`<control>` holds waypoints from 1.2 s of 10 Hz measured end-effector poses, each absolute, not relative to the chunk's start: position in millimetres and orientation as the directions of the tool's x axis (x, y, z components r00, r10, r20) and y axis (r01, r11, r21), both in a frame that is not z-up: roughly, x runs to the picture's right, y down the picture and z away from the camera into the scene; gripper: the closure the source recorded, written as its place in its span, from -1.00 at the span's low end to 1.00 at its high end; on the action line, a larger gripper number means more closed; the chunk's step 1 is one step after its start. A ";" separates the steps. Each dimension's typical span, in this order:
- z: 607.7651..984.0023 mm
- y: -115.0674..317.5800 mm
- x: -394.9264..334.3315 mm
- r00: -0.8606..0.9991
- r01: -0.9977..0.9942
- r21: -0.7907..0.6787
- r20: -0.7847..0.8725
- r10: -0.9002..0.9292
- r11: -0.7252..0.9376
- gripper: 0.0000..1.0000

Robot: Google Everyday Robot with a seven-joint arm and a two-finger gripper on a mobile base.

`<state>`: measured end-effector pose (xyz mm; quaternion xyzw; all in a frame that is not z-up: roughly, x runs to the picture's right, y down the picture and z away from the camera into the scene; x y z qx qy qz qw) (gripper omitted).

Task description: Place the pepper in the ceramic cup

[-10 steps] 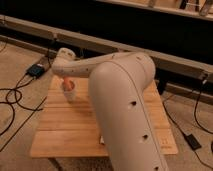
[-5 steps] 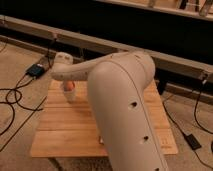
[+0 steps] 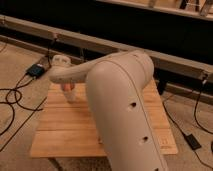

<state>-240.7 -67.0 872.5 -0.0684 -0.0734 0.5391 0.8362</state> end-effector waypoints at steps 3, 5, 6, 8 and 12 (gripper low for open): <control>872.3 -64.3 -241.1 0.402 -0.896 -0.187 0.045 0.914 0.403 0.12; 872.3 -62.9 -241.2 0.401 -0.897 -0.185 0.043 0.915 0.401 0.09; 872.2 -62.3 -241.4 0.401 -0.897 -0.184 0.042 0.915 0.402 -0.03; 872.2 -61.2 -241.9 0.405 -0.896 -0.182 0.041 0.913 0.405 -0.42; 870.5 -62.1 -242.3 0.412 -0.893 -0.176 0.045 0.910 0.413 -0.55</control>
